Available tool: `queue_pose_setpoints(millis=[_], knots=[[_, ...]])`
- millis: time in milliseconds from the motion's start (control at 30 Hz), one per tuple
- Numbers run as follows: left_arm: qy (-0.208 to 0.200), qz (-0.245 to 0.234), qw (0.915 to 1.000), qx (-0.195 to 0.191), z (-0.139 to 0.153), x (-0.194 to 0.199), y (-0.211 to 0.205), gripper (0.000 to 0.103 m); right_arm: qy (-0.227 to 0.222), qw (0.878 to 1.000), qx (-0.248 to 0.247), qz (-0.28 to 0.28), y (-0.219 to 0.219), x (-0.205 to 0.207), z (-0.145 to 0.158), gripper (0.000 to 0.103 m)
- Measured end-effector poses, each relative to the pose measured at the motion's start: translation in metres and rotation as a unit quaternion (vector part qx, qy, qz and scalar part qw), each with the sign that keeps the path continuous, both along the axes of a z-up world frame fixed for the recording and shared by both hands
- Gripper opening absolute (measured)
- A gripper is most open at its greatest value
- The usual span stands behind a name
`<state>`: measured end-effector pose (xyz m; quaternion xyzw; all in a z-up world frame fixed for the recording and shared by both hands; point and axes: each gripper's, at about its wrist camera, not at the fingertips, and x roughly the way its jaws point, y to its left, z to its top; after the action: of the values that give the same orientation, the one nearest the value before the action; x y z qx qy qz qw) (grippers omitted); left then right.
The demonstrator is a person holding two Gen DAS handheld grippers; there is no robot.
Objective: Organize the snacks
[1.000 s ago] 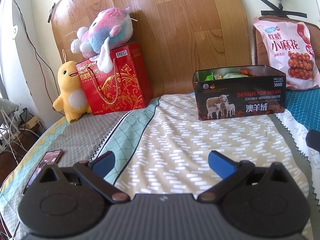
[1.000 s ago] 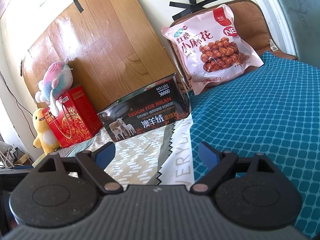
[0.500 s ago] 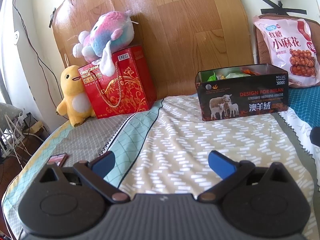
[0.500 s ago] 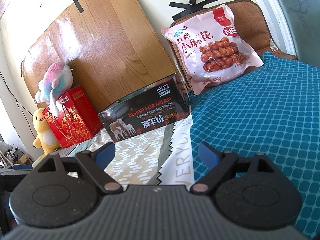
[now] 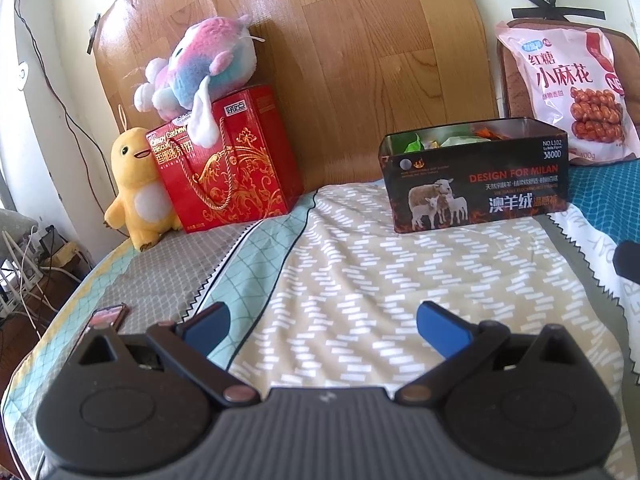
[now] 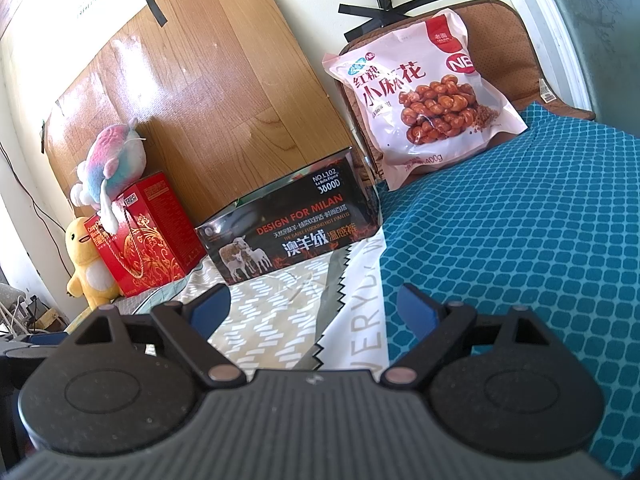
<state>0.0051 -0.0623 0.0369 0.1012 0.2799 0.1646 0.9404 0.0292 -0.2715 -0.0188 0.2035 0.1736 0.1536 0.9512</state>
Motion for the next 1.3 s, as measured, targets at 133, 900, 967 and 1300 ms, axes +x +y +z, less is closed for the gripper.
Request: queue_pose_setpoints(millis=[133,900,967,1300], knots=[[0.001,0.005,1.0,0.008,-0.0005,0.0009,-0.0006,0.103,0.0,1.0,0.0,0.0,-0.0001,-0.0002,0.0,0.092],[0.01,-0.003,0.9999,0.012,-0.0035,0.0023,-0.0015,0.103,0.0,1.0,0.001,0.0,-0.0004,-0.0003,0.0001,0.092],[0.01,-0.003,0.9999,0.012,-0.0036,0.0023,-0.0018,0.103,0.0,1.0,0.001,0.0,-0.0004,-0.0002,0.0001,0.092],[0.018,-0.011,0.9998,0.003,-0.0047,0.0039,-0.0011,0.103,0.0,1.0,0.001,0.0,-0.0004,-0.0005,0.0002,0.093]])
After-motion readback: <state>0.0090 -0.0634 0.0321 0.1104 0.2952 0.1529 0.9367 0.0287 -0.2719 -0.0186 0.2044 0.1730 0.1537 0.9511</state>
